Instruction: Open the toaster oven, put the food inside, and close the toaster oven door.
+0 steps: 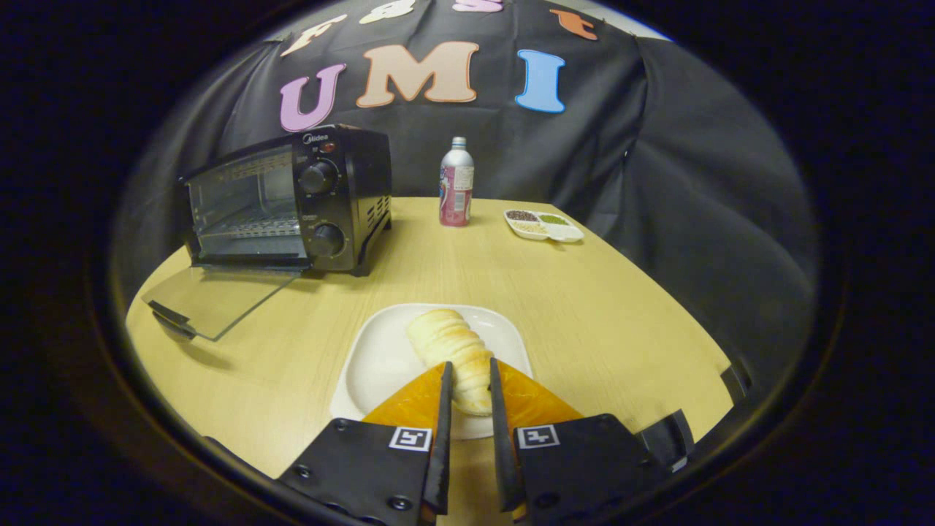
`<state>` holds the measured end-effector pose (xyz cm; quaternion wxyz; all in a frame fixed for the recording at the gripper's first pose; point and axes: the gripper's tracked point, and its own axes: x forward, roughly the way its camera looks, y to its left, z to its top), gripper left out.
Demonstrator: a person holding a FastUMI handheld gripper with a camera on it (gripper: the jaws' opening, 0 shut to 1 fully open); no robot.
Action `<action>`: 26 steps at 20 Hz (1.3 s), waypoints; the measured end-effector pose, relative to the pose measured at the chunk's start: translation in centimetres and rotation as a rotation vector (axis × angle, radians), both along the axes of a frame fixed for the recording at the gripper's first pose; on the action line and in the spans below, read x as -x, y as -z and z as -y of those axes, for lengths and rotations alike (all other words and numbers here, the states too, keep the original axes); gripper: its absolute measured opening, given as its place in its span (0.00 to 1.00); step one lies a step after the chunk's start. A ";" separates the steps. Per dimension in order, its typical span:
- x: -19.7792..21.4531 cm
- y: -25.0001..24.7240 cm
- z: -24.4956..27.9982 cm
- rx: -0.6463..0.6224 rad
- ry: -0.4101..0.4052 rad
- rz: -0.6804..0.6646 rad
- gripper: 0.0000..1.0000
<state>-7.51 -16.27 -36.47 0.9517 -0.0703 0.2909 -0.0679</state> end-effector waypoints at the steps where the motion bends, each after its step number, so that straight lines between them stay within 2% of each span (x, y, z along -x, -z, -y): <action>1: 0.2 -0.1 -0.6 -0.004 -0.015 0.005 0.28; 4: 0.4 0.0 -2.3 -0.015 -0.065 -0.011 0.28; 6: 0.3 0.4 -2.2 -0.018 -0.066 -0.027 0.32; 12: 0.1 0.9 -1.7 -0.065 -0.063 -0.050 0.57; 17: -0.6 2.5 -1.3 -0.106 -0.086 -0.112 0.67; 20: -0.9 2.4 -1.6 -0.138 -0.084 -0.105 0.74; 23: -0.6 2.1 -1.6 -0.149 -0.061 -0.102 0.57; 26: -0.6 0.9 -2.6 -0.239 -0.016 -0.062 0.40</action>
